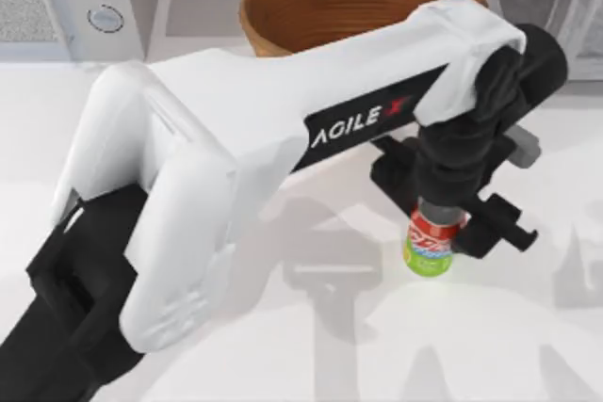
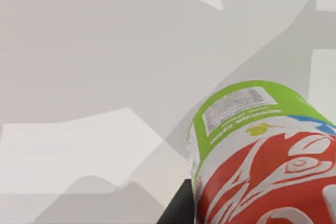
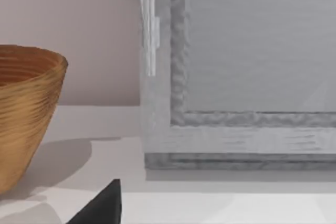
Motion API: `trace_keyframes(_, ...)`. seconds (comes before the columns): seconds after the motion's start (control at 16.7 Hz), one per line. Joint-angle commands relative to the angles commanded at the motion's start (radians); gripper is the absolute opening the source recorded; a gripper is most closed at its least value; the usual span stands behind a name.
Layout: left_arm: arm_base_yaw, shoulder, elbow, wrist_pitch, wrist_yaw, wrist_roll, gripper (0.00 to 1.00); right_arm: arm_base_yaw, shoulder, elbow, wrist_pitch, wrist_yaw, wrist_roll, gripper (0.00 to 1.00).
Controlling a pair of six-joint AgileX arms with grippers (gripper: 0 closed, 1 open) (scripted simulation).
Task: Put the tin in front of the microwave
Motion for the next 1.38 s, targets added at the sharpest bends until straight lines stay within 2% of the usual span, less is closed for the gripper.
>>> trace_keyframes(0.06,0.000,0.000,0.000,0.000,0.000,0.000,0.02,0.000,0.000,0.000,0.000,0.000,0.000,1.00)
trace_keyframes(0.12,0.000,0.000,0.000,0.000,0.000,0.000,0.00,0.000,0.000,0.000,0.000,0.000,0.000,1.00)
trace_keyframes(0.66,0.000,0.001,0.003,-0.002,0.001,0.001,0.00,0.000,0.000,0.000,0.000,0.000,0.000,1.00)
trace_keyframes(1.38,-0.001,0.018,0.167,-0.151,0.001,0.000,0.00,0.000,0.000,0.000,0.000,0.000,0.000,1.00)
